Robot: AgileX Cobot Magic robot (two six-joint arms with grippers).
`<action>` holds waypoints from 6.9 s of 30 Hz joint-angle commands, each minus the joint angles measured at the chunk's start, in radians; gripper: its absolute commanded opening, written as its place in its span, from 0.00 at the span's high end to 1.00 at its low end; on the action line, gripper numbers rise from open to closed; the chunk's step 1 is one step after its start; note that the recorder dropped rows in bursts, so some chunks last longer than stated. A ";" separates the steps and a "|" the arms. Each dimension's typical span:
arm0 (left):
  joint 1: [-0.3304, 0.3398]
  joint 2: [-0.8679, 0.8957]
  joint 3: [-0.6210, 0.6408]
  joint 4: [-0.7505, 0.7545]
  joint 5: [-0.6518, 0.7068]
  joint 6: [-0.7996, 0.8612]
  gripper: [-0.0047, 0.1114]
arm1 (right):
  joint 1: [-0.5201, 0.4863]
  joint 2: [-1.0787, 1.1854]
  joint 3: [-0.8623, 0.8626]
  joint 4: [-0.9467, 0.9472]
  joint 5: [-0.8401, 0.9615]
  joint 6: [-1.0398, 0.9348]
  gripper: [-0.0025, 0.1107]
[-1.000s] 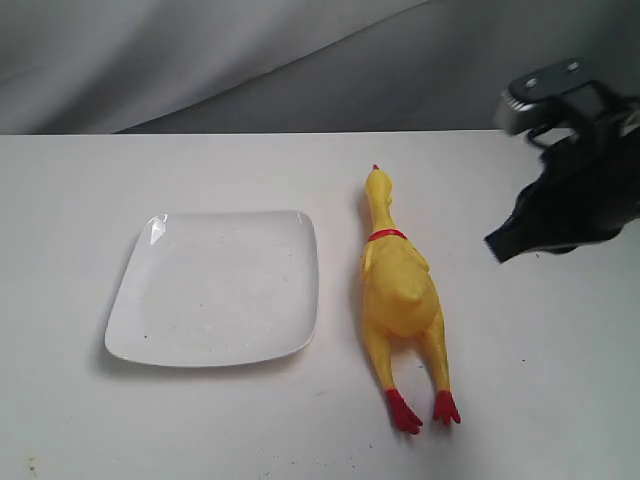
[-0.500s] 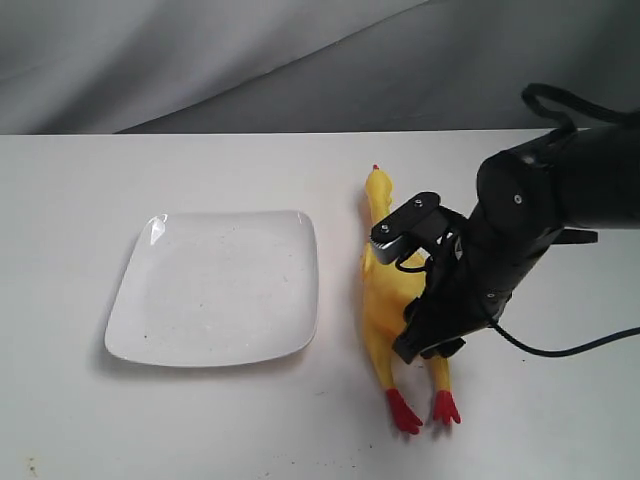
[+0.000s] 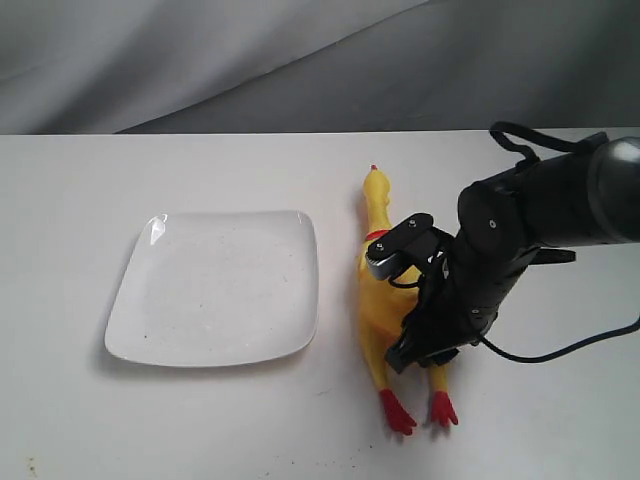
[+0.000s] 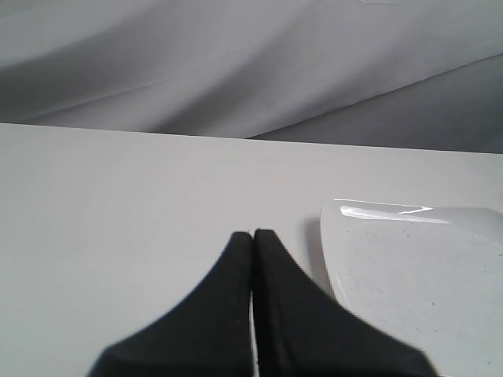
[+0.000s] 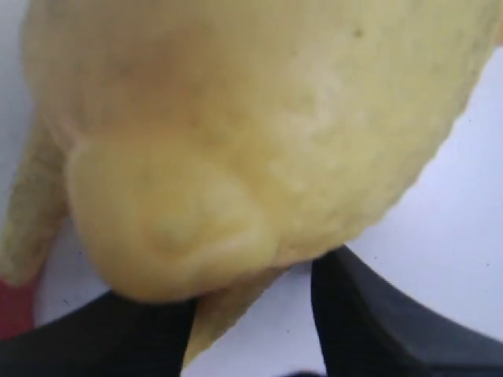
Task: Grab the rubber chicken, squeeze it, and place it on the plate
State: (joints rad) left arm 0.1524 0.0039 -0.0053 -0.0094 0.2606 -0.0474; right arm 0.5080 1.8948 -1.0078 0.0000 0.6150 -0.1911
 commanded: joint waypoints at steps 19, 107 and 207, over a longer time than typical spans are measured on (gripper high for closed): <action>0.000 -0.004 0.005 -0.008 -0.002 -0.002 0.95 | 0.002 -0.615 -0.007 -0.251 0.191 -0.099 0.98; -0.565 0.779 -0.454 1.458 -0.753 -0.120 0.34 | 0.004 -0.540 -0.146 0.617 0.424 -0.616 0.98; -0.564 0.914 -0.454 1.388 -0.700 -0.184 0.96 | 0.004 -0.501 -0.146 0.665 0.449 -0.646 0.98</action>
State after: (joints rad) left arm -0.4070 0.9125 -0.4549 1.3689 -0.4340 -0.1936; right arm 0.5113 1.3990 -1.1456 0.6430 1.1226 -0.8390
